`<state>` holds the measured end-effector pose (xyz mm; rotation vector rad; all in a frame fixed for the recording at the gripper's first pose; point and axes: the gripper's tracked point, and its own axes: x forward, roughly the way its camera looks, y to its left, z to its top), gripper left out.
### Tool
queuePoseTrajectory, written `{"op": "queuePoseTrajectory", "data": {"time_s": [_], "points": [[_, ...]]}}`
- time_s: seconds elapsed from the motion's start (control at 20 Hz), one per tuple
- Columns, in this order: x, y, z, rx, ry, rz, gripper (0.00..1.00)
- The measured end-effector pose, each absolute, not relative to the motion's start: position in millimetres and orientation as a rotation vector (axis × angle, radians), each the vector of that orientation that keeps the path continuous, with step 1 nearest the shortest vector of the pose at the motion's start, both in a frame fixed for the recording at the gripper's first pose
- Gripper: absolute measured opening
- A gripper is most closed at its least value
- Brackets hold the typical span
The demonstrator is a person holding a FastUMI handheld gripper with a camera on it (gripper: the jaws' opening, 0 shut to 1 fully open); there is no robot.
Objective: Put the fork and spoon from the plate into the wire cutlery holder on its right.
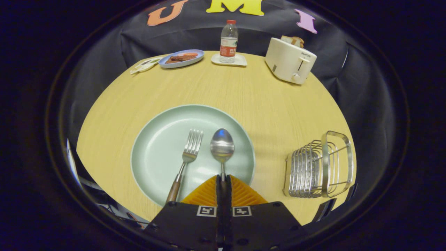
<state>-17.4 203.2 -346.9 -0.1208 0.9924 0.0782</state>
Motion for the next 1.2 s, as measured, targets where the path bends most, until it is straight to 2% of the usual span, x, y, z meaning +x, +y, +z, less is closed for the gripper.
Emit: {"op": "queuePoseTrajectory", "data": {"time_s": [0.45, 0.75, 1.2], "points": [[-30, 195, -265, 0.003, 1.023, 0.152, 0.02], [-42, 122, -195, -0.019, 1.101, 0.114, 0.02], [-60, 60, -203, 0.080, 1.383, 0.010, 0.02]]}}
